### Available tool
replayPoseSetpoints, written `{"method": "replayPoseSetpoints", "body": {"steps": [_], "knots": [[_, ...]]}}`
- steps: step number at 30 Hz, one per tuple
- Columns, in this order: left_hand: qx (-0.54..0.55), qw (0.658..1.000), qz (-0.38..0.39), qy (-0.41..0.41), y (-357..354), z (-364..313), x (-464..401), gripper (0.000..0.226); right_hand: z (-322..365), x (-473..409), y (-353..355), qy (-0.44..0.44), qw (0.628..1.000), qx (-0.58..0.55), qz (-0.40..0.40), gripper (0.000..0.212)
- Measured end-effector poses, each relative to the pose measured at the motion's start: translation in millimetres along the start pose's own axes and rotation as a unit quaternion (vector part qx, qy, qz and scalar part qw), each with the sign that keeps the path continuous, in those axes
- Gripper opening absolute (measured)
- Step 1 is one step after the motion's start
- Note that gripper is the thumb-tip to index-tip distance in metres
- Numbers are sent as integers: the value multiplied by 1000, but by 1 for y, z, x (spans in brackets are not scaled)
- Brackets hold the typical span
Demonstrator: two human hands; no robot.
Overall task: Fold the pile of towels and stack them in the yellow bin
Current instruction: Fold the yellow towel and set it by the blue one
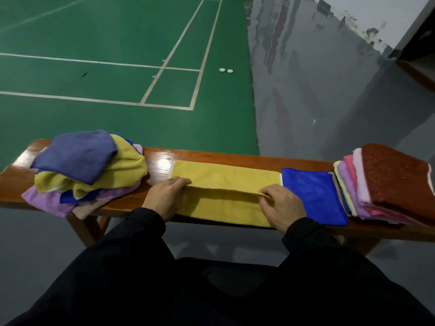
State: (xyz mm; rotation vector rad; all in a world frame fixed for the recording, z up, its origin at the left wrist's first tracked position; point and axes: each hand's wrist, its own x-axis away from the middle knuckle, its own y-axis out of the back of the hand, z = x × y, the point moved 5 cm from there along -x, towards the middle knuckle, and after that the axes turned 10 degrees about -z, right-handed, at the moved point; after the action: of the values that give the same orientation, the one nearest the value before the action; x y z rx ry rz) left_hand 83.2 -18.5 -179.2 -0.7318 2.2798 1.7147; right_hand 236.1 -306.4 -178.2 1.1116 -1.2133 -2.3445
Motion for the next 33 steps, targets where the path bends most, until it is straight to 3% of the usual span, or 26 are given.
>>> {"method": "replayPoseSetpoints", "body": {"steps": [4, 8, 13, 16, 20, 23, 26, 33], "knots": [[19, 991, -128, -40, 19, -7, 16, 24, 15, 11, 24, 144, 984, 12, -101, 22], [9, 990, -87, -112, -1, 2, 55, 24, 8, 43, 12, 206, 977, 35, -39, 18], [8, 995, -29, -98, -9, 2, 56, 28, 1, 56, -7, 166, 985, 52, 14, 20], [-30, 996, -14, -78, -1, -5, 54, 28, 6, 56, -6, 134, 989, 44, 42, 34], [-77, 997, 3, 10, -8, -10, 32, 56, 19, 33, -3, 70, 997, 24, 23, 46], [-128, 985, 110, 33, -36, -24, 4, 73, 31, 11, -33, 25, 986, 89, 141, 66], [-145, 971, 188, 38, -67, -37, -8, 78, 29, 5, -66, -29, 965, 131, 227, 71], [-151, 964, 197, 94, -82, -33, 1, 81, 11, 2, -81, -16, 952, 167, 255, 75]]}}
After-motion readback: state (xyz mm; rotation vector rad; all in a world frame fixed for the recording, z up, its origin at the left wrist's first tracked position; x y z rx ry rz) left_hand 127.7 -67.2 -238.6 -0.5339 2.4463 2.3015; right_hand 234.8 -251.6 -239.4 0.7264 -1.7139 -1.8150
